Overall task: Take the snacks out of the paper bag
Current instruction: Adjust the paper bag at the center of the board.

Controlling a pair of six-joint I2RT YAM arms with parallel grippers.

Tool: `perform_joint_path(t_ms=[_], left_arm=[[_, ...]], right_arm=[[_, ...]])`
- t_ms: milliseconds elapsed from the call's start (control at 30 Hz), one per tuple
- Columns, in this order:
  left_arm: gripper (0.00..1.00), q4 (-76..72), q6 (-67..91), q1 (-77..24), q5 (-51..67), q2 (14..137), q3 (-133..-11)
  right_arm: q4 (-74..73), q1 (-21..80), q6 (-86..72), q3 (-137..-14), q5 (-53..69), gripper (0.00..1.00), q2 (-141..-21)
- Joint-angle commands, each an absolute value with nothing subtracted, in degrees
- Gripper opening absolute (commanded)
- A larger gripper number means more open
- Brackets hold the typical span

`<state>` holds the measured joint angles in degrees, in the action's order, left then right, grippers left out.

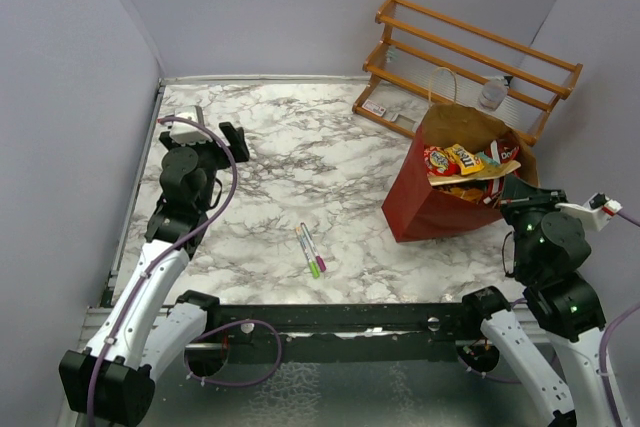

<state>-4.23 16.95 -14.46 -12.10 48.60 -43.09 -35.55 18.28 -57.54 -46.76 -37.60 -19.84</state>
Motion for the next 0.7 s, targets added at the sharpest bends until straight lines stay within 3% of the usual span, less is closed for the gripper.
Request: perform_joint_path(t_ms=[0, 233, 667], left_arm=[[0.95, -5.56, 23.98, -14.15, 2.52, 51.86, -45.57], [0.93, -22.42, 44.31, -21.19, 20.21, 65.47, -48.18], [0.91, -38.31, 45.02, -39.44, 19.98, 104.89, -82.97]], right_arm=[[-34.07, 18.02, -57.51, -48.48, -34.70, 0.01, -17.64], [-37.55, 18.02, -51.67, -49.50, -33.13, 0.01, -15.81], [-40.62, 18.86, -46.38, -50.77, -32.40, 0.01, -12.32]])
